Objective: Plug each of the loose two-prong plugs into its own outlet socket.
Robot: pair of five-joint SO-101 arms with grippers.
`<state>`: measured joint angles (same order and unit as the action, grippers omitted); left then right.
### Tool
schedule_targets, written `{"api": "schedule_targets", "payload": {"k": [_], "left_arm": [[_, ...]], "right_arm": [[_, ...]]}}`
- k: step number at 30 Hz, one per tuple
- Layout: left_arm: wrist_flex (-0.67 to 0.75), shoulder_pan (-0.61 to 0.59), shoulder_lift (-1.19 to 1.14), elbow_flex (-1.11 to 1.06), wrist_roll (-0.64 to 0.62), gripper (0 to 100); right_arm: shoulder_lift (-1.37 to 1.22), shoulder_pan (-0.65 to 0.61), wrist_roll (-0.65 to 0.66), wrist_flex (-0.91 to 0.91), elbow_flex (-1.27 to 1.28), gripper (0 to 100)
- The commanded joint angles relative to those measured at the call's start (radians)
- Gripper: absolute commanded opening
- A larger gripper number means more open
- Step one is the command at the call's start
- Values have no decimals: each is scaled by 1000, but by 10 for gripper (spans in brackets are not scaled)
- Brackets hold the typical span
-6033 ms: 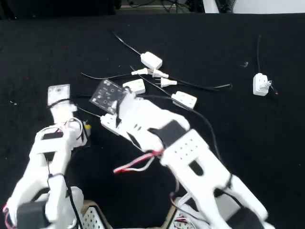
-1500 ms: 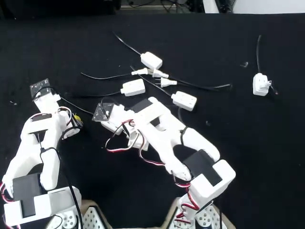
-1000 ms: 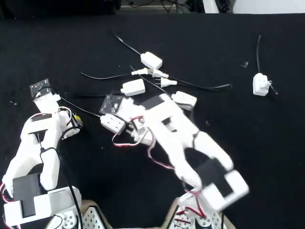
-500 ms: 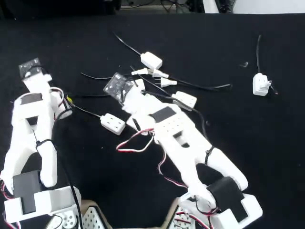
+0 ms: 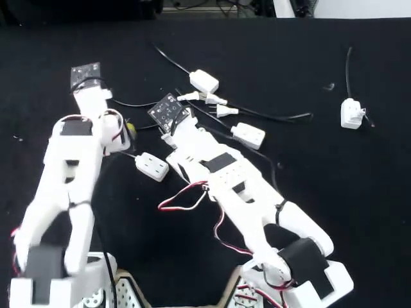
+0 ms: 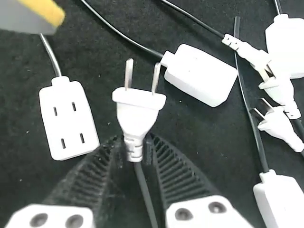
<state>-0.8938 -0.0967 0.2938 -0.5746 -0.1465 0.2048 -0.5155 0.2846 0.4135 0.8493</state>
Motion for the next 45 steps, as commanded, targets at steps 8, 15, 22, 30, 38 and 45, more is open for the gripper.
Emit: {"api": "schedule_targets", "payload": {"k": [8,15,22,30,38,45], "left_arm": [[249,88,390,-282,-15,214],[249,162,413,-278,-9,214],[255,174,442,-341,-9,214],[281,122,442,-395,-8,214],[341,139,442,-476,35,214],[402,139,442,-532,54,214]], "right_arm": [[47,-29,-8,-23,-4,11],[44,-94,-3,-23,16,11],[45,-100,-3,-21,22,11],[47,-115,-11,-21,21,11],[48,-115,-9,-23,13,11],[85,-117,-6,-15,21,11]]}}
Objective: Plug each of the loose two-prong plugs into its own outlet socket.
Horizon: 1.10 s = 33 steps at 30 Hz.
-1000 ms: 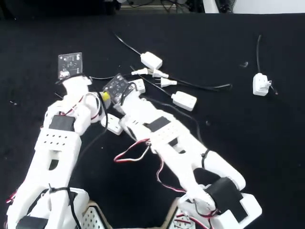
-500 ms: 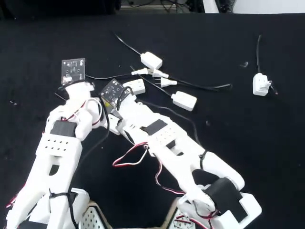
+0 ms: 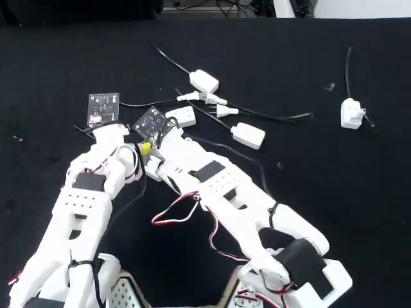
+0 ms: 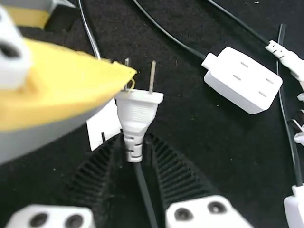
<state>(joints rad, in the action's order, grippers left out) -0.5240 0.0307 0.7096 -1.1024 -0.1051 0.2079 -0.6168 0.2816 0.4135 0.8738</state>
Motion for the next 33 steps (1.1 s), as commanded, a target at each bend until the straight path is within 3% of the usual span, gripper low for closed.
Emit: {"api": "schedule_targets", "payload": {"k": [1,22,30,33], "left_arm": [[34,10,26,-5,12,214],[31,10,26,-31,12,214],[31,8,26,-30,12,214],[25,-42,29,2,6,214]], "right_arm": [[101,-15,-3,-8,1,11],[170,-15,69,232,-131,11],[170,-35,69,247,-148,11],[162,-49,66,247,-143,11]]}}
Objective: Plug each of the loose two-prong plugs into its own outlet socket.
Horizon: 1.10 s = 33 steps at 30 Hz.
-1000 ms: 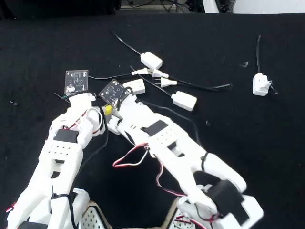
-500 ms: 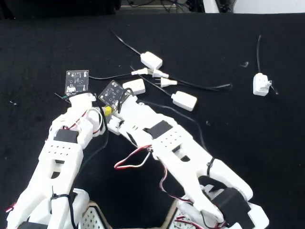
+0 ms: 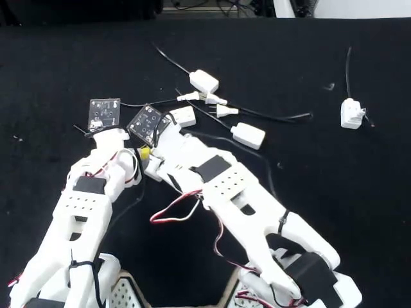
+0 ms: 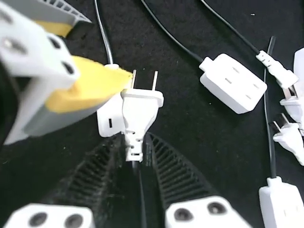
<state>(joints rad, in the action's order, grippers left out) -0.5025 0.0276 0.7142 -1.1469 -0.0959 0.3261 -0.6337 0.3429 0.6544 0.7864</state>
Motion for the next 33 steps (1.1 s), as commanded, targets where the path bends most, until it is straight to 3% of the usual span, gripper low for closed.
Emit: {"api": "schedule_targets", "payload": {"k": [1,6,13,33], "left_arm": [[0,-64,26,64,-5,214],[0,-101,75,81,-83,214],[6,2,133,42,-80,214],[11,2,132,-16,-23,214]], "right_arm": [[44,-32,3,6,-54,11],[44,-35,0,-3,-42,11],[51,-43,-2,-58,1,11],[53,-49,-2,-40,-21,11]]}}
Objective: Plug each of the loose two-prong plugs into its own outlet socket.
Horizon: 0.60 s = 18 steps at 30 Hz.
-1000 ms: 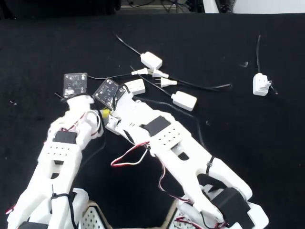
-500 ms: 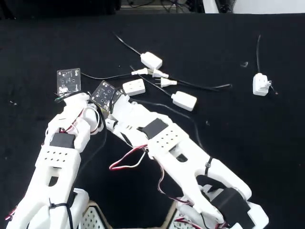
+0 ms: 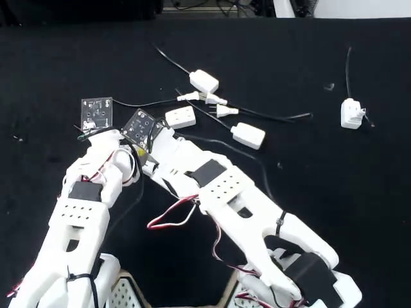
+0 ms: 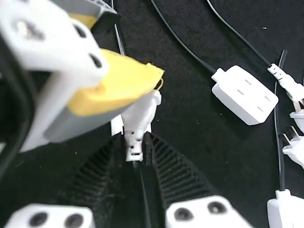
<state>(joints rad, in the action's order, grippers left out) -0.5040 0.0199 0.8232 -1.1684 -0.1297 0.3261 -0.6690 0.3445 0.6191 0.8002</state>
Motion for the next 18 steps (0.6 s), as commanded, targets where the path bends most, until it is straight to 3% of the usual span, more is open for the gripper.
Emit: {"api": "schedule_targets", "payload": {"k": [1,18], "left_arm": [[12,10,23,5,11,214],[69,10,23,-39,11,214]], "right_arm": [[53,-14,-3,3,-42,11],[139,-14,-43,52,-87,11]]}}
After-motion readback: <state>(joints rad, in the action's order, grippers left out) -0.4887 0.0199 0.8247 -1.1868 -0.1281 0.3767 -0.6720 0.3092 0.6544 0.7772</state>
